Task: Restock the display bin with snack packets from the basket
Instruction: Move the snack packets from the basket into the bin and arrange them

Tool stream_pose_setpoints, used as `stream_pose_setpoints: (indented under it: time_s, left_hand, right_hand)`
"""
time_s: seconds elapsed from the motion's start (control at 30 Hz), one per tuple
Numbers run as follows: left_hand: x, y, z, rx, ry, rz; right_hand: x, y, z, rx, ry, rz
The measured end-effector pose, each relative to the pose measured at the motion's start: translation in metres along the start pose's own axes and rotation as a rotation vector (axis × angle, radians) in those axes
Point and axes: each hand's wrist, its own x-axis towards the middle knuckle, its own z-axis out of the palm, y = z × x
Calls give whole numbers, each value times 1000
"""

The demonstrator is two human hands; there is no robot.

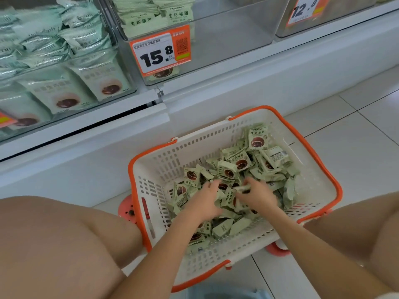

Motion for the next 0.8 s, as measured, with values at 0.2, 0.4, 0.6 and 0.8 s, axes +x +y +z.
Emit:
stream_pose_setpoints:
  time_s: [0.2,0.4,0.6,0.8]
  left_hand:
    - [-15,42,-46,-191,232,188]
    - [-48,77,-123,-301,518,346]
    - [-77,96,-186,-119,412,515]
    - [-80,102,-225,-693,580,337]
  right_hand:
    - [-31,-66,-73,544,-14,-156]
    - [-70,-90,-168,671,-84,-436]
    - [-95,-103,-221,643,-219,-612]
    - [-98,-128,-221,1176,-297,-525]
